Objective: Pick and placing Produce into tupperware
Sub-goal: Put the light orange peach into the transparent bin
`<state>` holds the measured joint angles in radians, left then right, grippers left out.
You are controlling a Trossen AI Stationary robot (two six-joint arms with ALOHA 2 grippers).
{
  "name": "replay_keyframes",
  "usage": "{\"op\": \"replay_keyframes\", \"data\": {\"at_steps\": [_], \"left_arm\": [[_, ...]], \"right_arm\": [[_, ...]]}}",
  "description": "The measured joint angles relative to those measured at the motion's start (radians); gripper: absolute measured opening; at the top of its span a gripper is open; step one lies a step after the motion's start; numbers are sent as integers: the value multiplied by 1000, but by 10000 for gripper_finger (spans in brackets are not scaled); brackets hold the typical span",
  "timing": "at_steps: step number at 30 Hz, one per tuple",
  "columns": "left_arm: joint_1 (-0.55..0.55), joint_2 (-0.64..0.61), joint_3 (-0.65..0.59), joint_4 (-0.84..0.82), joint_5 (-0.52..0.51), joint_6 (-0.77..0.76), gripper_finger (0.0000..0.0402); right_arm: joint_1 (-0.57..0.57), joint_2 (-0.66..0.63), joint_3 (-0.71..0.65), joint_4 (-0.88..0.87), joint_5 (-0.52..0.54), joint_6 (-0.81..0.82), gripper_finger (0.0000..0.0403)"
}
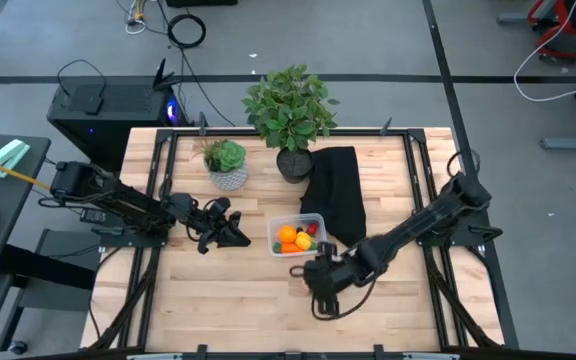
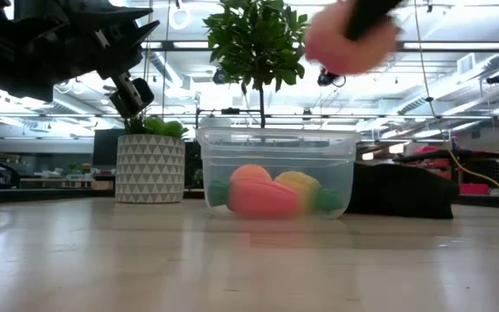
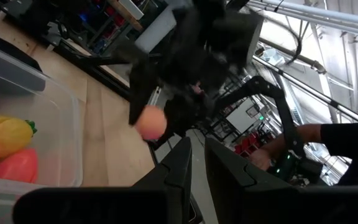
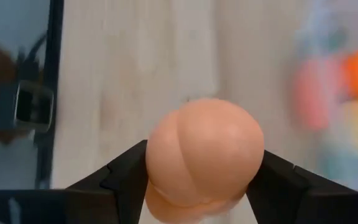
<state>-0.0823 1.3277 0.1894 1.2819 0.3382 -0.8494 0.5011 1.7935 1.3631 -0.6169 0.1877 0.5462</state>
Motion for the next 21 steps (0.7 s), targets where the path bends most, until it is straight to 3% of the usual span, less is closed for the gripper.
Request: {"op": "replay_keyframes", "data": {"at_steps": [4, 10, 15, 21], "left_arm": [[0, 0, 0, 0, 0, 0, 52], [0, 0, 0, 0, 0, 8, 52], [0, 0, 0, 0, 0, 8, 52], [0, 0, 0, -2, 7, 8, 53]], "right_arm": [[-82, -47, 0, -3, 73, -4, 237], [-257, -52, 0, 18, 76, -50, 240], [-357, -21, 0, 51, -27, -58, 241], [-367, 23, -1, 44, -98, -53, 265]]}}
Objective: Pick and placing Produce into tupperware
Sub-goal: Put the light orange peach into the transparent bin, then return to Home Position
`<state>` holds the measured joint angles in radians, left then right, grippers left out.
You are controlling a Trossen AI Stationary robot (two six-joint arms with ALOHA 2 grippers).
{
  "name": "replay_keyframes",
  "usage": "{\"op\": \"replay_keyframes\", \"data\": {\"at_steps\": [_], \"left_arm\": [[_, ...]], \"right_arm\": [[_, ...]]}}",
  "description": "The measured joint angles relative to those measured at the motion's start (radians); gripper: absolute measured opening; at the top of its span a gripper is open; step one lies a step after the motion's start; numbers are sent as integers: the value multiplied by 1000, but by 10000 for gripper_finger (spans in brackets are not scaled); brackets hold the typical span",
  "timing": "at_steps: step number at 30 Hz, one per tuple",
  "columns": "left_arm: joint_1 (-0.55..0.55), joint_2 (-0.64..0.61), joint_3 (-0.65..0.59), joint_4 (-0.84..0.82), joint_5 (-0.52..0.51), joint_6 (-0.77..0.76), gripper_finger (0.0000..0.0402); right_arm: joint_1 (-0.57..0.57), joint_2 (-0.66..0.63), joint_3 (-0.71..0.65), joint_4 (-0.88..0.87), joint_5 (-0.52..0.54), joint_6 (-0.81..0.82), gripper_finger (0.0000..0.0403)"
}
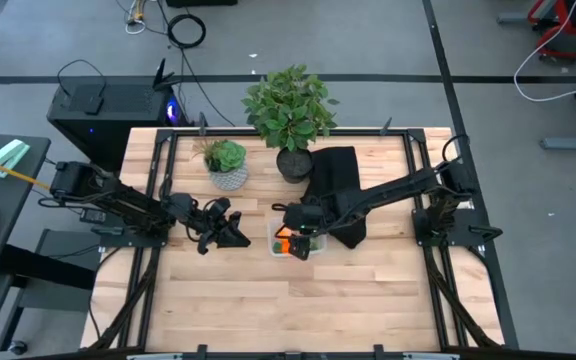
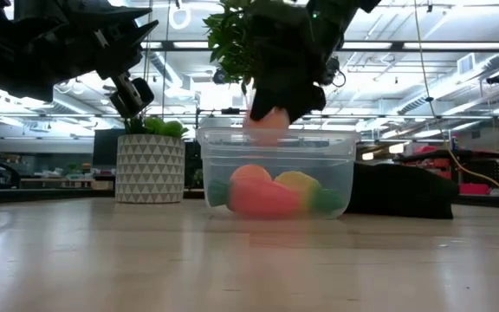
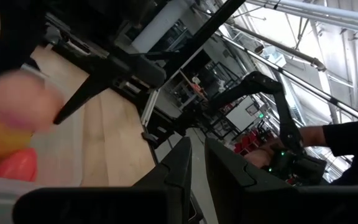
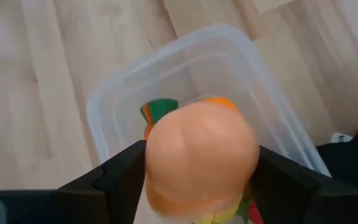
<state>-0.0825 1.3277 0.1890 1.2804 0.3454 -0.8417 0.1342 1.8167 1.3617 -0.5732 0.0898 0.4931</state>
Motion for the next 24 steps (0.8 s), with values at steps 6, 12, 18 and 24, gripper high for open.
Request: {"op": "replay_keyframes", "data": {"at_steps": [6, 12, 18, 24], "left_arm": [[0, 0, 0, -1, 1, 1, 52], [0, 0, 0, -2, 1, 10, 52], [0, 0, 0, -2, 1, 8, 53], [0, 0, 0, -2, 1, 9, 52]], "right_arm": [[6, 58, 0, 8, 25, 5, 287], [10, 89, 0, 5, 44, 27, 289], [12, 20, 0, 3, 121, 25, 289], [20, -56, 0, -44, 119, 54, 297]]}}
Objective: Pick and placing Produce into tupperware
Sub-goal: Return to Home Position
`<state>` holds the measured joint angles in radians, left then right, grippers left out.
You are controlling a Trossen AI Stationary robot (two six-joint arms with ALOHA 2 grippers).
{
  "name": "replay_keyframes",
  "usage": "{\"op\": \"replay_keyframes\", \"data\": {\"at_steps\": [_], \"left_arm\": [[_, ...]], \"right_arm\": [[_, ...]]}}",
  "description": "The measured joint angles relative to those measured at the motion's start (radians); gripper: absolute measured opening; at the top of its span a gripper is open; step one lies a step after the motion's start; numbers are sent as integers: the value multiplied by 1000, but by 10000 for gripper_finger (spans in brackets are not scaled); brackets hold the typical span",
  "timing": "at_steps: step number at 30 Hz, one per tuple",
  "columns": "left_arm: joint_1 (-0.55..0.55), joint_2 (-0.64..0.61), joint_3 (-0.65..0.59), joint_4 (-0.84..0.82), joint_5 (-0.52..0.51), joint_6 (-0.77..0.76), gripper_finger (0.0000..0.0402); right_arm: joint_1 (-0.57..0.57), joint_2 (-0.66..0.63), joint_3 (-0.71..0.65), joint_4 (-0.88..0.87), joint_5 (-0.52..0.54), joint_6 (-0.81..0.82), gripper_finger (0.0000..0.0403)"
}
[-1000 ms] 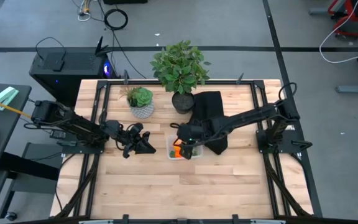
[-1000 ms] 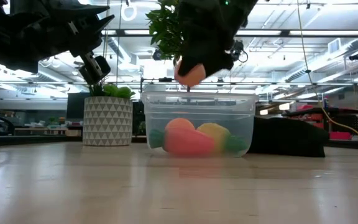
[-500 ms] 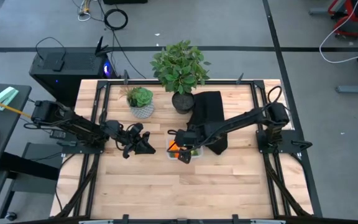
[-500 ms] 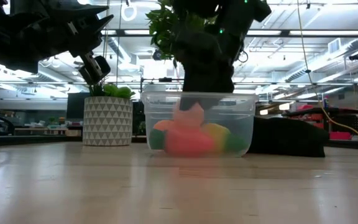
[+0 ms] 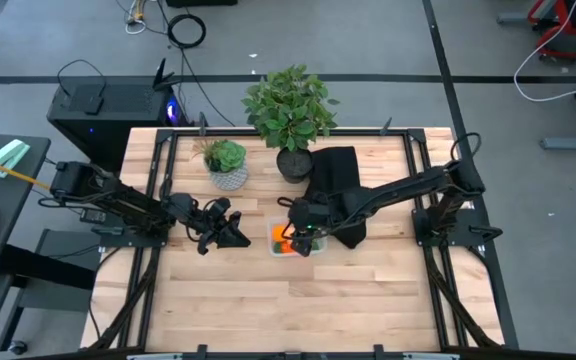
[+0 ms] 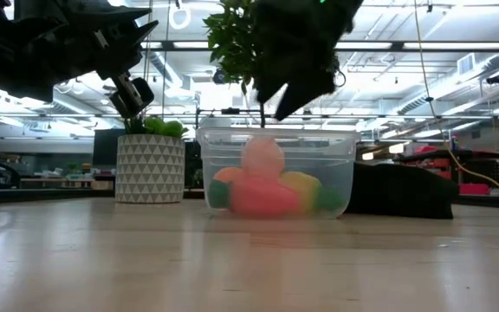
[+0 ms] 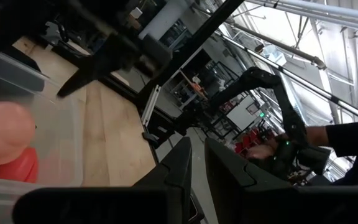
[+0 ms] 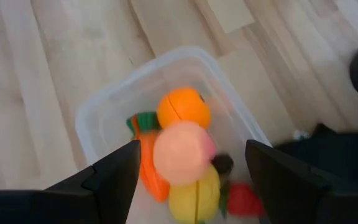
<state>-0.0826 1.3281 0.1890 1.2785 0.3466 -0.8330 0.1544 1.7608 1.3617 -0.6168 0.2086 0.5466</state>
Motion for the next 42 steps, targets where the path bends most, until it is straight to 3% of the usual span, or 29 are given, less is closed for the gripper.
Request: {"op": "replay_keyframes", "data": {"at_steps": [9, 14, 17, 21, 25, 26, 29, 33, 42], "left_arm": [[0, 0, 0, 2, 0, 7, 52], [0, 0, 0, 3, 0, 17, 52], [0, 0, 0, 3, 0, 18, 53], [1, 0, 0, 7, -1, 18, 53], [21, 0, 0, 88, 0, 29, 52], [33, 0, 0, 130, -1, 45, 52], [92, -9, 1, 298, -20, 114, 43], [221, -124, 3, 300, -40, 180, 8], [457, -420, -158, 290, -33, 159, 5]], "right_arm": [[67, -177, 0, -275, 28, 82, 308], [119, -307, -40, -311, 157, 215, 287], [131, -381, -95, -308, 165, 272, 263], [130, -483, -231, -260, 139, 369, 185], [128, -567, -400, -88, 103, 457, 42], [128, -583, -438, -47, 100, 476, 22], [128, -612, -527, 45, 118, 571, 19], [128, -627, -589, 100, 153, 654, 5], [109, -629, -595, 86, 157, 693, 5]]}}
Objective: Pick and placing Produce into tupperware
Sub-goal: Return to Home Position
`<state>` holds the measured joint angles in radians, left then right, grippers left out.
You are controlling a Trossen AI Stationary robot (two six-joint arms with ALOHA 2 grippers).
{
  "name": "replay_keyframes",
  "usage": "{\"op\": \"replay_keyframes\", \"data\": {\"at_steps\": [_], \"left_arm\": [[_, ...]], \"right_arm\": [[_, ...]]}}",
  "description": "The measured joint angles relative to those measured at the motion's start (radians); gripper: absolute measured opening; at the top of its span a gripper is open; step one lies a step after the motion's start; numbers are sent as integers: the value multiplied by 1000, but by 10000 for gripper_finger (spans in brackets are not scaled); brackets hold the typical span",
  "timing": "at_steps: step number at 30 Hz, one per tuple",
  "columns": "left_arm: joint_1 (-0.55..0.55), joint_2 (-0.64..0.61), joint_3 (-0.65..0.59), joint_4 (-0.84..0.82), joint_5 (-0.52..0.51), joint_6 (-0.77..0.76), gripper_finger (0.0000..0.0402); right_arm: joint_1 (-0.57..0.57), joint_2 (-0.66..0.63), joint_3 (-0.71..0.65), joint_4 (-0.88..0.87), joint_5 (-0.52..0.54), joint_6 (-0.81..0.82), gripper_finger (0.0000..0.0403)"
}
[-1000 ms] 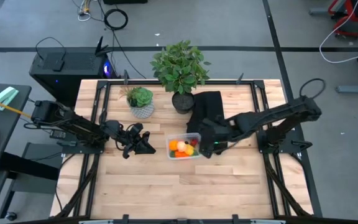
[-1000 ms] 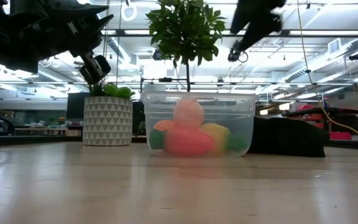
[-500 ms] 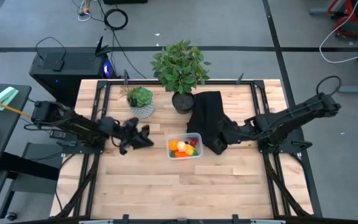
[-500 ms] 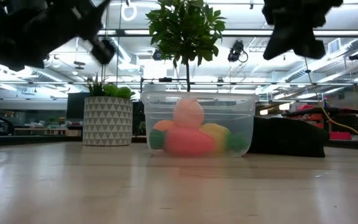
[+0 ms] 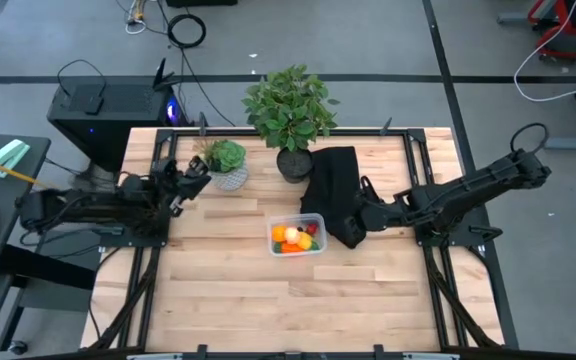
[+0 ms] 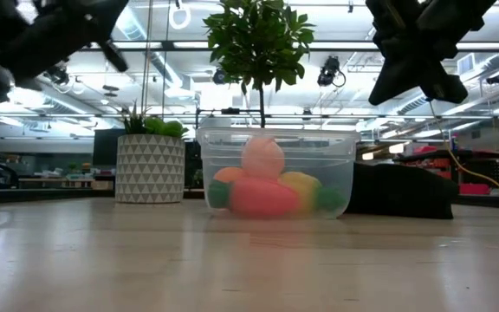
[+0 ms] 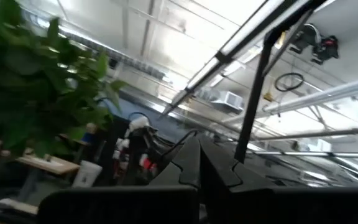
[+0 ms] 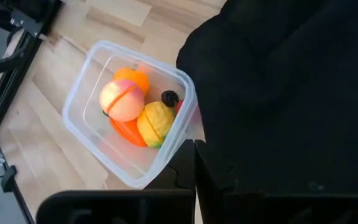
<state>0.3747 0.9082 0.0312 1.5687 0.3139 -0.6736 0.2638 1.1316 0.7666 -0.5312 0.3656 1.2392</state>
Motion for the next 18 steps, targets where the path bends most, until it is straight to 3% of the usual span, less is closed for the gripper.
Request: {"op": "replay_keyframes", "data": {"at_steps": [9, 18], "left_arm": [[-15, -207, 2, -344, -47, 81, 3], [-177, -393, 9, -411, -334, 338, 2]], "right_arm": [[-47, 0, 1, -15, -1, 15, 5], [-86, -24, 2, -15, -71, -153, 3]]}}
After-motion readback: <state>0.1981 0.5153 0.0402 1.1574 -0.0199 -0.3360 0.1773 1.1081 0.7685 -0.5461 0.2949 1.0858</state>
